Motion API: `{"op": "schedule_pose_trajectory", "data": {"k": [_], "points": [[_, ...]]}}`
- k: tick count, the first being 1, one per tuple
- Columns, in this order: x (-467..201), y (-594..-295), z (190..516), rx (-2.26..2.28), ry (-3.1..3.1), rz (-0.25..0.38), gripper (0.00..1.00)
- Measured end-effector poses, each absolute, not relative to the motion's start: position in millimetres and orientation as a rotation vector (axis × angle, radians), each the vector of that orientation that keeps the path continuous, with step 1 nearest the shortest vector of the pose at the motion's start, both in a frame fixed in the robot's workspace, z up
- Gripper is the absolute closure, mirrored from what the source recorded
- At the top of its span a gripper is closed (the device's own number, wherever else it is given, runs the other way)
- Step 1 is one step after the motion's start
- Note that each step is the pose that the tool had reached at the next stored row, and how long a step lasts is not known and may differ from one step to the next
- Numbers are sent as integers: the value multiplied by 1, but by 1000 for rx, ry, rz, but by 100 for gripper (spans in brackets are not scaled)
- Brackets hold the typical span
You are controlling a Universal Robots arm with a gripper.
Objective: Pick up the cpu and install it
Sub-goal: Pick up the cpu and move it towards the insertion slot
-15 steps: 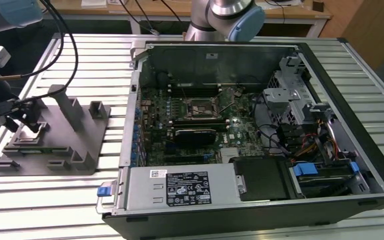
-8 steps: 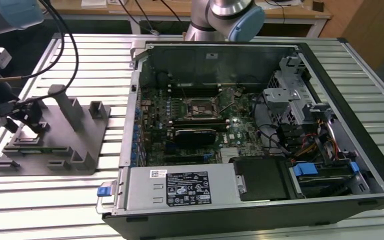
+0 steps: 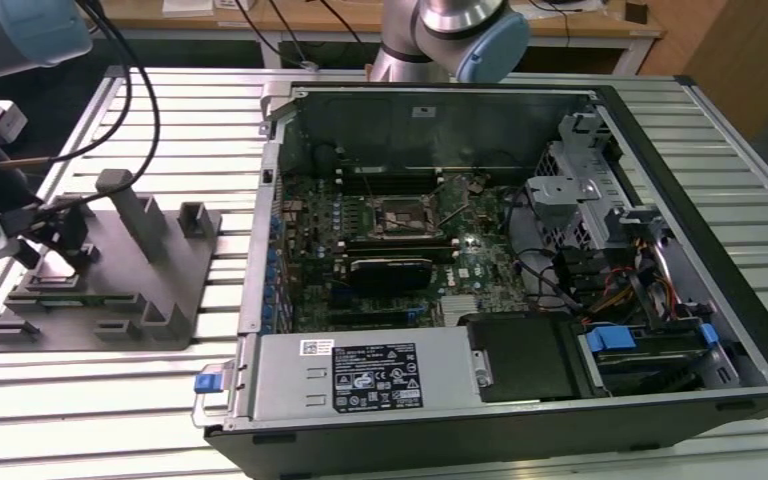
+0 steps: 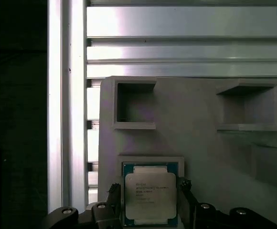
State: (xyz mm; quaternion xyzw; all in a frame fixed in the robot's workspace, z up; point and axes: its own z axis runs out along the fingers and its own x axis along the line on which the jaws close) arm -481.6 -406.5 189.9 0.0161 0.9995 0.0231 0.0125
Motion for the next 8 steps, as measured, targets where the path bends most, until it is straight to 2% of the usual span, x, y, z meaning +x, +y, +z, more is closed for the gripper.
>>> {"op": "schedule_pose_trajectory", "data": {"k": [8], "points": [[-482,-406,187,-17,3117,72,41]]}}
